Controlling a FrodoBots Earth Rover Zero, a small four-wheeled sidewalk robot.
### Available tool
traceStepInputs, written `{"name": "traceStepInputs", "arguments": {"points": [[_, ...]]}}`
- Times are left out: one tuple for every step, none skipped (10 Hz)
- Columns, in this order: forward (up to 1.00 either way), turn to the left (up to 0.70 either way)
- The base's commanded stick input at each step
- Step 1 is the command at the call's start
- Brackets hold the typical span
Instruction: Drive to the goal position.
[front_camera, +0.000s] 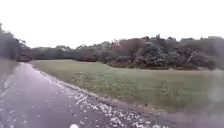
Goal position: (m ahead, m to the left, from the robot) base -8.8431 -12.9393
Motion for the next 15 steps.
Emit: {"name": "traceStepInputs", "arguments": {"points": [[0.00, 0.00], [0.00, 0.00], [0.00, 0.00], [0.00, -0.07], [0.00, -0.37], [0.49, -0.36], [1.00, -0.27], [1.00, -0.27], [1.00, -0.27], [1.00, -0.27], [1.00, -0.27], [1.00, -0.27], [1.00, -0.27], [1.00, -0.27], [1.00, -0.27]]}}
